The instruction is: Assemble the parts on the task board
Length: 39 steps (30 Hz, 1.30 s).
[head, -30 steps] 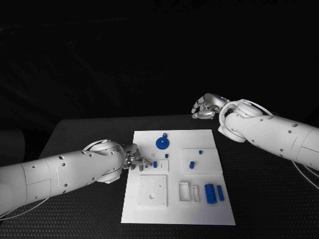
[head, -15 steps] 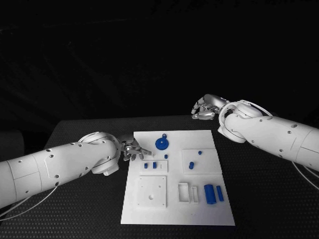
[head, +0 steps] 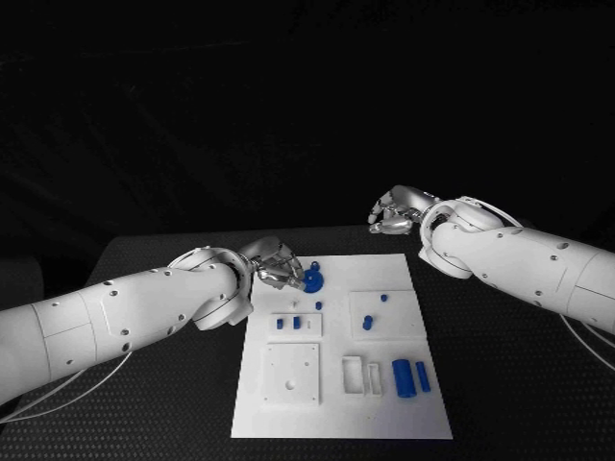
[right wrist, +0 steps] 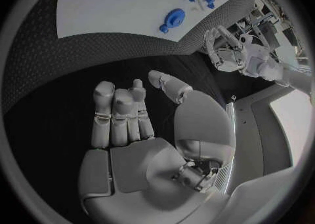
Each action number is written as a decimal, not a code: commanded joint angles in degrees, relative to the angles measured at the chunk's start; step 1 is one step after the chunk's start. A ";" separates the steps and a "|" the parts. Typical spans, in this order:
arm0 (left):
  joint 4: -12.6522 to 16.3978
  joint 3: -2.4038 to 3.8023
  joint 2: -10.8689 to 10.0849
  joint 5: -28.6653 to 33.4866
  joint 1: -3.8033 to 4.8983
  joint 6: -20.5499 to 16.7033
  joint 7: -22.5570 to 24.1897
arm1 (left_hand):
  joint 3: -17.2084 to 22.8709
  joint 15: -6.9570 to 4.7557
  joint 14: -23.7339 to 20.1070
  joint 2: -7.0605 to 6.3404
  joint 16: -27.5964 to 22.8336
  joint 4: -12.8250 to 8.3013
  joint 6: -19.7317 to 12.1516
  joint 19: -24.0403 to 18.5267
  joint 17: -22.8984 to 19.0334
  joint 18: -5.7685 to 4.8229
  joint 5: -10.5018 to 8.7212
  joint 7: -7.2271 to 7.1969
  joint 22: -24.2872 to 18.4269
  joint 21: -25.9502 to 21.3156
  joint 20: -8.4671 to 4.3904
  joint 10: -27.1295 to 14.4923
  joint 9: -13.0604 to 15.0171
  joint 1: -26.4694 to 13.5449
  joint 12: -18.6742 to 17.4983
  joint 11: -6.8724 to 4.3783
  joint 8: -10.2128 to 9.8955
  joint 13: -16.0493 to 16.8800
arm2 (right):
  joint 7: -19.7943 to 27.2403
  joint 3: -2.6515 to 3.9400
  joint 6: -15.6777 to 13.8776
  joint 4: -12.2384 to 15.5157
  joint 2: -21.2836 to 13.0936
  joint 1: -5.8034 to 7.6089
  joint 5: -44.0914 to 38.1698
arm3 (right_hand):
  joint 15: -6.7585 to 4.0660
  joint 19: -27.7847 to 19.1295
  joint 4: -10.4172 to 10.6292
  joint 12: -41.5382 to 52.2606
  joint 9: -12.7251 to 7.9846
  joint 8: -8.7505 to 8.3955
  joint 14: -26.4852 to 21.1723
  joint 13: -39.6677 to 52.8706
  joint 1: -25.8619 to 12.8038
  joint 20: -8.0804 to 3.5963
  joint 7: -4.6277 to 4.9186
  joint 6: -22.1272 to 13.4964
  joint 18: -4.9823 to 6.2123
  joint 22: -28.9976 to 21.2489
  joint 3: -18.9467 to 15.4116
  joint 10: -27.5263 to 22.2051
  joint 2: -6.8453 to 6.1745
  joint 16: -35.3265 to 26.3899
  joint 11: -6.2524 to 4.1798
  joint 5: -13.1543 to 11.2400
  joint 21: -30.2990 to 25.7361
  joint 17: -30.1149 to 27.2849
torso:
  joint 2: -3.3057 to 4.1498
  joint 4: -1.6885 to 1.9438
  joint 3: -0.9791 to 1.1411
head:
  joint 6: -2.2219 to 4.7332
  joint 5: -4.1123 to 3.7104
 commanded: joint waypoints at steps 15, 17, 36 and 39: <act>-7.55 -0.84 8.33 -30.63 -0.75 -2.04 6.75 | -1.17 0.11 4.26 -2.50 3.30 -0.23 -0.54 4.94 1.56 2.42 -1.05 -0.20 2.61 0.96 -2.25 2.90 -2.87 4.97 -15.77 1.48 -1.93 -7.01 | 0.76 0.03 0.40 0.00 0.91 -0.09 0.10 | -0.01 -0.05 0.11 0.19 0.02 -0.31 -0.49 -0.07 -0.41 -0.45 0.38 0.02 1.40 0.93 -0.27 -0.46 0.10 -0.23 0.06 0.41 -0.32 0.10 | 0.11 -0.10 0.05 | 0.24 -0.12; -8.11 -1.08 8.87 -31.37 -0.86 -1.34 6.66 | -1.20 0.08 4.44 -2.46 3.82 -0.20 -0.32 5.22 1.79 2.56 -0.93 -0.11 2.88 1.21 -2.27 3.20 -3.02 5.02 -16.30 1.45 -1.92 -7.12 | 0.77 0.03 0.42 0.02 0.97 -0.09 0.10 | -0.01 -0.04 0.11 0.19 0.02 -0.31 -0.49 -0.07 -0.41 -0.45 0.38 0.02 1.40 0.93 -0.27 -0.46 0.10 -0.23 0.06 0.42 -0.32 0.10 | 0.09 -0.11 0.06 | 0.21 -0.19; -9.82 -1.46 10.77 -33.77 -1.95 6.35 6.14 | -1.88 0.54 4.56 -3.13 5.09 1.76 -0.44 5.94 2.05 3.22 -1.67 0.51 3.93 1.73 -1.93 2.98 -4.07 2.33 -20.16 1.99 -2.50 -8.05 | 1.11 0.03 -0.05 -0.04 1.13 -0.09 0.40 | 0.18 -0.10 0.00 0.19 -0.20 -0.88 -0.59 -0.16 -0.39 -0.48 0.64 -1.03 1.40 0.89 -0.26 -0.60 0.07 -0.31 0.29 0.49 -0.42 0.10 | -0.01 0.03 -0.01 | -0.09 -0.46; -10.30 -1.50 11.14 -34.09 -2.16 6.37 6.05 | -1.73 0.82 4.42 -3.40 4.97 2.07 -0.49 5.85 1.88 3.42 -1.92 0.54 4.03 1.63 -1.66 2.32 -4.37 2.22 -21.42 2.27 -2.63 -8.68 | 1.18 0.03 -0.07 -0.07 1.16 -0.09 0.47 | 0.38 -0.41 -0.05 0.00 -0.21 -0.99 -0.93 -0.31 -0.39 -0.41 0.83 -1.31 1.40 0.79 -0.18 -0.96 0.10 -0.60 0.48 0.50 -0.73 0.00 | 0.01 0.03 -0.02 | -0.11 -0.49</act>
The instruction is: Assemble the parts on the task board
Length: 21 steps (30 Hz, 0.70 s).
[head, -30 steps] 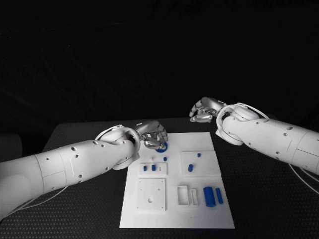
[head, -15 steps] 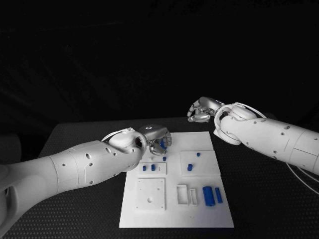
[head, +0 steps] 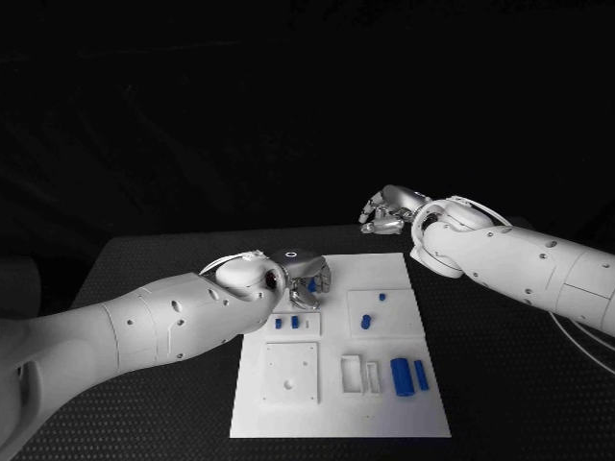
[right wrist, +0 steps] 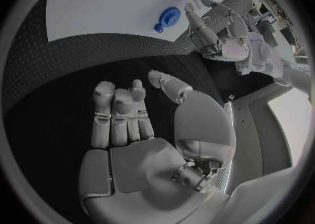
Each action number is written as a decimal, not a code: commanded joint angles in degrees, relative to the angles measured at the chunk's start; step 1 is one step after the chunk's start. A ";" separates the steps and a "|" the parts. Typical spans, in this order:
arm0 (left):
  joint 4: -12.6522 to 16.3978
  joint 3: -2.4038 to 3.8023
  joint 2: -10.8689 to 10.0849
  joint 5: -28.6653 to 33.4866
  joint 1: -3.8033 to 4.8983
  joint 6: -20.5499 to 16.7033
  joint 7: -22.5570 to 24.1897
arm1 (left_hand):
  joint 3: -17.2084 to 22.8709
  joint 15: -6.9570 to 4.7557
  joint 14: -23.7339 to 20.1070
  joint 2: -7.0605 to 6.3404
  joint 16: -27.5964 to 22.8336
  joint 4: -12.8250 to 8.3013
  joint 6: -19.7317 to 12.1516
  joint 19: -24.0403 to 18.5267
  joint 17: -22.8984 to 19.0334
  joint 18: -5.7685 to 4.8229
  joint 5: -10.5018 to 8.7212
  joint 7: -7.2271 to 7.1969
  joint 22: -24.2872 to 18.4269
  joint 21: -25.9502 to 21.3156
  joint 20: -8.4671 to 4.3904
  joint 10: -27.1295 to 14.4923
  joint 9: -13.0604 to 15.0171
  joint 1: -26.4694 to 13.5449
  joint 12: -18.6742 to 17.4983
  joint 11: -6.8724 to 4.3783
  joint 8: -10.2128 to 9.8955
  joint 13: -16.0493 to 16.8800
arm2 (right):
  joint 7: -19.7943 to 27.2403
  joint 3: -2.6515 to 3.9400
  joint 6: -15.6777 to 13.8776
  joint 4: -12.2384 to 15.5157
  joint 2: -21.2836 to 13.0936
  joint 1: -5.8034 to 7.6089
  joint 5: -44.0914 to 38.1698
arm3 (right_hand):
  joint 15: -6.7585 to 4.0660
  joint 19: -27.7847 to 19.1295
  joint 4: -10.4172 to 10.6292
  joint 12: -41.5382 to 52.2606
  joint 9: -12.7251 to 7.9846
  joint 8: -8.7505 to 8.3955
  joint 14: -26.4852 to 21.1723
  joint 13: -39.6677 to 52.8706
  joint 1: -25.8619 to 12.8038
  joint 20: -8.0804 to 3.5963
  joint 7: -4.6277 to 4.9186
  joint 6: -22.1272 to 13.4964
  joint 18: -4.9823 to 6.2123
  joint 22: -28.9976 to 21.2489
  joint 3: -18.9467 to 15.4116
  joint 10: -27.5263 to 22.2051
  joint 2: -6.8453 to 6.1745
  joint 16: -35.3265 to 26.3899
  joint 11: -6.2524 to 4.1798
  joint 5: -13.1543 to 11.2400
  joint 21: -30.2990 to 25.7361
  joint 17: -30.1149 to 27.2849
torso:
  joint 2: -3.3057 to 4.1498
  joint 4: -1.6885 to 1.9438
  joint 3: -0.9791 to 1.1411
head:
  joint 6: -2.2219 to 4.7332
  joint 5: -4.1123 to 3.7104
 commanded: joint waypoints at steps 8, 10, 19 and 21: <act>-1.65 -0.13 1.09 -2.31 -0.85 1.39 0.22 | 0.51 0.59 0.34 0.17 0.51 0.53 0.00 0.56 -0.19 2.09 -0.10 0.29 0.82 0.24 -0.01 -0.57 -0.58 0.26 -1.88 0.51 -0.51 -1.06 | 1.04 0.03 -0.16 0.01 0.08 -0.01 0.45 | 0.36 -1.29 -0.12 -0.77 -0.04 -0.45 -1.57 -0.79 -0.41 0.03 0.78 -1.63 1.41 0.35 0.05 -1.53 0.16 -1.63 0.39 0.29 -1.57 -0.72 | 0.06 -0.01 -0.01 | 0.02 -0.09; -1.84 -0.14 1.13 -2.50 -0.91 1.19 0.07 | 0.56 0.57 0.44 0.23 0.59 0.54 0.02 0.69 -0.20 2.17 -0.06 0.31 0.85 0.31 -0.01 -0.35 -0.65 0.39 -1.98 0.50 -0.52 -1.15 | 1.04 0.03 -0.16 0.04 0.07 -0.01 0.46 | 0.36 -1.34 -0.13 -0.83 -0.02 -0.44 -1.58 -0.89 -0.41 0.07 0.79 -1.65 1.41 0.32 0.05 -1.56 0.16 -1.73 0.39 0.28 -1.66 -0.80 | 0.05 0.00 0.00 | -0.02 -0.13; -3.25 -0.13 1.57 -2.62 -1.06 1.20 -0.23 | 0.62 0.54 0.85 0.44 0.93 0.67 0.05 1.12 -0.16 2.38 -0.01 0.37 0.97 0.58 -0.03 0.08 -0.87 0.58 -2.39 0.48 -0.55 -1.43 | 1.02 0.03 -0.03 0.20 0.14 -0.01 0.47 | 0.37 -1.39 -0.15 -0.93 0.01 -0.42 -1.58 -1.05 -0.39 0.13 0.79 -1.66 1.41 0.28 0.04 -1.58 0.18 -1.89 0.40 0.27 -1.81 -0.94 | -0.01 0.03 0.02 | -0.18 -0.27; -3.50 -0.13 1.69 -2.62 -1.20 1.04 -0.30 | 0.68 0.53 0.90 0.54 0.97 0.67 0.08 1.18 -0.17 2.42 0.03 0.38 0.98 0.62 -0.04 0.16 -0.89 0.69 -2.45 0.47 -0.53 -1.47 | 1.02 0.03 0.00 0.22 0.17 -0.01 0.47 | 0.37 -1.39 -0.15 -0.93 0.02 -0.41 -1.58 -1.05 -0.39 0.13 0.79 -1.66 1.41 0.28 0.03 -1.58 0.18 -1.89 0.40 0.27 -1.81 -0.94 | 0.00 0.04 0.02 | -0.20 -0.27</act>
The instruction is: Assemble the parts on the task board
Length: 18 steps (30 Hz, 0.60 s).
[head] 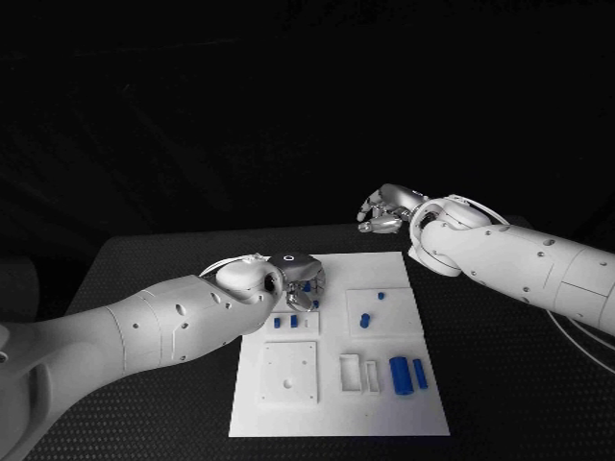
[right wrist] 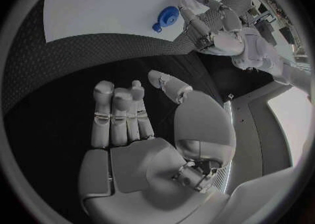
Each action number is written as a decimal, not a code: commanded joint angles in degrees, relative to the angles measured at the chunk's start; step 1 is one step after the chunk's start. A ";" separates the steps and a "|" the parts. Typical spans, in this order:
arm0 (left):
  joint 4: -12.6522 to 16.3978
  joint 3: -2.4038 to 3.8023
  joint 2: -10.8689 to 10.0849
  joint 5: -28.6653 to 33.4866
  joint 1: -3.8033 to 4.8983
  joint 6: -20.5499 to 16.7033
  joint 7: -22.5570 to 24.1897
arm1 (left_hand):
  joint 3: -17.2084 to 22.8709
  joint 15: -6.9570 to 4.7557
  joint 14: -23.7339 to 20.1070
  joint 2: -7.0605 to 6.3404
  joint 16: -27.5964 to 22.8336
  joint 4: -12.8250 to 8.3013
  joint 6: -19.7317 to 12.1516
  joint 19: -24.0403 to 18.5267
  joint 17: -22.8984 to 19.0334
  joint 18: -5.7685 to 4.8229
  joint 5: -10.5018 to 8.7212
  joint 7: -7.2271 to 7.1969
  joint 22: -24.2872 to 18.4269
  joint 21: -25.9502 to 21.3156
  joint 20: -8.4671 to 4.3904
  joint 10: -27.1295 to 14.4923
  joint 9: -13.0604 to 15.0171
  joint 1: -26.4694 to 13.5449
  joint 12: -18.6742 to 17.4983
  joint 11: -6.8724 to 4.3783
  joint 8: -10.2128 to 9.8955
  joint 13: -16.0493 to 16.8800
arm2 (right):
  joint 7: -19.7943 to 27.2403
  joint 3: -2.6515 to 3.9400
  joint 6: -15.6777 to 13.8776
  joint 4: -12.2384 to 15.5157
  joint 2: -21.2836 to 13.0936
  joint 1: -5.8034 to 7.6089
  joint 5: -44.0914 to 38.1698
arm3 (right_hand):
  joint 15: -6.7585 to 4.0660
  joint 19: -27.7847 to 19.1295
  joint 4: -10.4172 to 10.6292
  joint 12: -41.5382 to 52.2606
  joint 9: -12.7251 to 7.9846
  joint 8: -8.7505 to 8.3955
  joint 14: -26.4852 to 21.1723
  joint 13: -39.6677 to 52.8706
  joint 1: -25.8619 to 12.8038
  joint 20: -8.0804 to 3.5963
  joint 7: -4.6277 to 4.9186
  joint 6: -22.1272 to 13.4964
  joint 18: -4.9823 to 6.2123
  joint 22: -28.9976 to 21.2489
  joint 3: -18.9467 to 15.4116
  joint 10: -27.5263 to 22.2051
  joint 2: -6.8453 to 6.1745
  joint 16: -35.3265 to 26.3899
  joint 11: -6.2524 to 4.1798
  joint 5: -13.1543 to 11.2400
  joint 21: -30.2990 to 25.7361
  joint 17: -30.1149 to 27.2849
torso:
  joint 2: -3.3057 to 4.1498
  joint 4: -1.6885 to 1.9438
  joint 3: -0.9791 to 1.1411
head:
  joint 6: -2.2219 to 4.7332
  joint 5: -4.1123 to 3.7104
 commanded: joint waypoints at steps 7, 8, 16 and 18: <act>-0.90 0.04 0.81 -0.59 -0.91 0.27 -0.33 | 0.15 -0.32 1.17 1.14 0.90 0.26 0.97 1.04 0.02 2.68 0.19 0.16 1.12 0.75 -0.23 2.93 -0.27 0.60 -0.09 -0.36 0.21 -0.14 | 0.57 0.03 0.16 0.20 0.13 -0.02 0.02 | -0.07 -0.34 -0.15 -0.36 0.04 -0.05 -0.25 -0.13 -0.39 0.15 0.25 -0.16 1.83 0.26 0.02 -0.32 0.20 -0.25 0.00 0.27 -0.26 -0.12 | -0.02 -0.01 0.00 | -0.12 -0.06; -0.88 0.04 0.83 -0.59 -0.95 0.27 -0.35 | 0.12 -0.46 1.21 1.23 0.93 0.27 1.05 1.07 0.00 2.68 0.19 0.13 1.12 0.79 -0.31 3.59 -0.33 0.58 0.10 -0.50 0.24 -0.09 | 0.57 0.03 0.16 0.21 0.13 -0.02 0.02 | -0.07 -0.34 -0.15 -0.36 0.04 -0.05 -0.24 -0.14 -0.39 0.16 0.25 -0.16 1.83 0.26 0.02 -0.32 0.21 -0.25 0.00 0.28 -0.26 -0.12 | -0.01 -0.01 0.02 | -0.12 -0.07; -1.28 0.05 1.22 -0.58 -1.11 0.29 -0.40 | -0.04 -0.81 1.60 1.44 1.27 0.30 1.31 1.34 0.01 2.65 0.14 0.03 1.14 1.06 -0.61 4.66 -0.54 0.48 0.14 -0.86 0.32 -0.14 | 0.59 0.03 0.21 0.21 0.22 -0.02 0.02 | -0.08 -0.32 -0.15 -0.38 0.07 -0.01 -0.21 -0.21 -0.38 0.17 0.24 -0.11 1.83 0.25 0.00 -0.29 0.23 -0.29 -0.01 0.28 -0.31 -0.17 | -0.05 0.02 0.03 | -0.21 -0.18; -1.39 0.05 1.27 -0.58 -1.16 0.24 -0.39 | -0.09 -0.89 1.79 1.53 1.48 0.30 1.42 1.51 0.06 2.65 0.14 0.00 1.17 1.24 -0.72 4.90 -0.61 0.47 0.10 -0.94 0.36 -0.18 | 0.59 0.03 0.22 0.20 0.23 -0.02 0.02 | -0.08 -0.32 -0.15 -0.38 0.08 0.00 -0.21 -0.22 -0.39 0.18 0.24 -0.10 1.83 0.25 -0.01 -0.29 0.23 -0.30 -0.02 0.27 -0.31 -0.18 | -0.05 0.03 0.05 | -0.22 -0.17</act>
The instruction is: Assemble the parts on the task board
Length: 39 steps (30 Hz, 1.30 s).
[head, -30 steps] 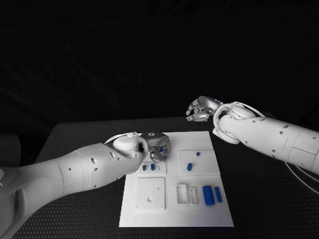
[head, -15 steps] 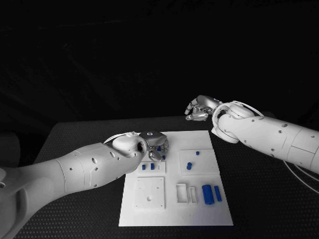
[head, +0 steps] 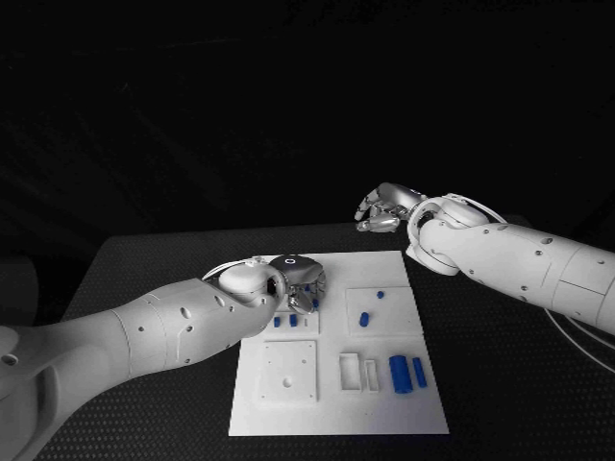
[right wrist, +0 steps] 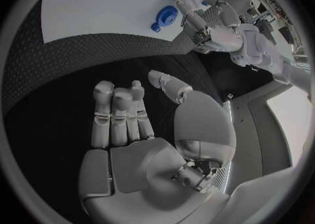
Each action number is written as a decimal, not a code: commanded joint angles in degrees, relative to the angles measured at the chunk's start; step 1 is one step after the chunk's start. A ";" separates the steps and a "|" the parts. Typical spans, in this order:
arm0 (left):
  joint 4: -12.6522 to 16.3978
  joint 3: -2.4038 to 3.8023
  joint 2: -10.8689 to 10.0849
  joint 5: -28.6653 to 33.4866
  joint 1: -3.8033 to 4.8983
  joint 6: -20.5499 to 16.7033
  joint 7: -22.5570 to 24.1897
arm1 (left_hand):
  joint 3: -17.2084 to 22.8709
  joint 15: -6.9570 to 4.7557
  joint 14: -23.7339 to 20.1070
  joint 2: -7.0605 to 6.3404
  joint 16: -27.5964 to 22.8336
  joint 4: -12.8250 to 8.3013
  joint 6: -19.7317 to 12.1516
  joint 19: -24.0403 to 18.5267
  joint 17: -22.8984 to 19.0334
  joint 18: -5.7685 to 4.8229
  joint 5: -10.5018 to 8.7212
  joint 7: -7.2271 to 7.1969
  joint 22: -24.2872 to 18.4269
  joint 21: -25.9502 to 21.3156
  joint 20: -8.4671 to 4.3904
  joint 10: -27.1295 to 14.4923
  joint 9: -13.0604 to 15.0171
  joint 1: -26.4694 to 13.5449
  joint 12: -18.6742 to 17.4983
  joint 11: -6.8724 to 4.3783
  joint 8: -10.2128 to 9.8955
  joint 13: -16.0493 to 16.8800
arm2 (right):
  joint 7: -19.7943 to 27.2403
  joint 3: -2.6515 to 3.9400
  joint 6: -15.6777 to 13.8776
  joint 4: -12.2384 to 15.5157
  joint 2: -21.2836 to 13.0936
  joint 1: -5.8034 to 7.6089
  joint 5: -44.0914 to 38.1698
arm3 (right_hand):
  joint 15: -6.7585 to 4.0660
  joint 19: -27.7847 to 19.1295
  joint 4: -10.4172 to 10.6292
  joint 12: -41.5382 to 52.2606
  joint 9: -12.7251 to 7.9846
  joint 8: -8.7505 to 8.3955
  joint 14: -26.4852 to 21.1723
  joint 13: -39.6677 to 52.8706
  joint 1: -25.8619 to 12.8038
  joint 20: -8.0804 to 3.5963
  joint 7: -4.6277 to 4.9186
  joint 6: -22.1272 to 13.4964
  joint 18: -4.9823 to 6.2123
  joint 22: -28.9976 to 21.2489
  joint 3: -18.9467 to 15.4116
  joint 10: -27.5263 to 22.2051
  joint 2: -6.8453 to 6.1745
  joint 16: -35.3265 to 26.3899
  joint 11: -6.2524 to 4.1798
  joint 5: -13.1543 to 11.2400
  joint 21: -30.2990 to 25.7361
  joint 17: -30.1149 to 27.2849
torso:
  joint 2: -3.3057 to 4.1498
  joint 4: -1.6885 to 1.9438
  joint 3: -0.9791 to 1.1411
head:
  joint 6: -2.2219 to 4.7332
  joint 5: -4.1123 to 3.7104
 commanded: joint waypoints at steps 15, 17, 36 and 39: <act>-1.24 0.00 0.70 -0.41 -0.27 0.93 -0.25 | 0.31 -0.53 1.11 3.34 1.08 0.87 1.31 0.90 0.09 2.62 0.30 -0.20 1.14 0.89 -0.50 1.79 -0.47 0.29 -0.28 -0.39 0.69 -0.32 | 0.52 0.03 0.30 0.04 0.18 -0.02 -0.04 | -0.11 -0.20 -0.14 -0.39 0.14 0.09 -0.15 -0.20 -0.41 0.11 0.31 0.30 1.85 0.24 -0.07 -0.24 0.25 -0.35 -0.04 0.28 -0.38 -0.15 | -0.06 -0.03 0.01 | -0.17 -0.11; -1.35 0.00 0.81 -0.41 -0.33 0.95 -0.10 | 0.35 -0.55 1.14 3.54 1.10 0.86 1.37 0.94 0.07 2.62 0.30 -0.22 1.13 0.91 -0.52 1.86 -0.50 0.35 -0.31 -0.41 0.72 -0.35 | 0.51 0.03 0.32 0.03 0.21 -0.02 -0.04 | -0.12 -0.19 -0.14 -0.39 0.15 0.12 -0.13 -0.22 -0.41 0.11 0.30 0.34 1.85 0.24 -0.08 -0.23 0.26 -0.36 -0.04 0.29 -0.39 -0.16 | -0.06 -0.03 -0.01 | -0.17 -0.11; -2.60 -0.10 1.65 -0.44 -1.09 0.76 0.05 | 0.35 -0.59 1.52 3.89 1.05 0.56 1.49 1.22 -0.13 2.65 0.59 -0.23 1.00 0.94 -0.62 2.11 -0.75 0.56 -0.66 -0.45 0.73 -0.55 | 0.53 0.03 0.40 0.14 0.33 -0.02 -0.03 | -0.16 -0.15 -0.16 -0.39 0.23 0.23 -0.08 -0.34 -0.41 0.14 0.25 0.48 1.85 0.23 -0.13 -0.18 0.28 -0.39 -0.09 0.31 -0.45 -0.23 | -0.07 0.00 -0.01 | -0.21 -0.26; -2.55 -0.38 1.69 -0.67 -1.25 0.80 0.24 | 0.36 -0.63 1.59 3.91 1.07 0.50 1.62 1.28 -0.14 2.66 0.58 -0.27 1.01 0.97 -0.64 2.27 -0.74 0.62 -0.62 -0.49 0.80 -0.53 | 0.53 0.03 0.41 0.14 0.35 -0.02 -0.03 | -0.17 -0.15 -0.16 -0.38 0.24 0.23 -0.08 -0.34 -0.41 0.14 0.25 0.48 1.85 0.23 -0.13 -0.18 0.28 -0.40 -0.10 0.31 -0.46 -0.23 | -0.09 0.00 0.00 | -0.22 -0.29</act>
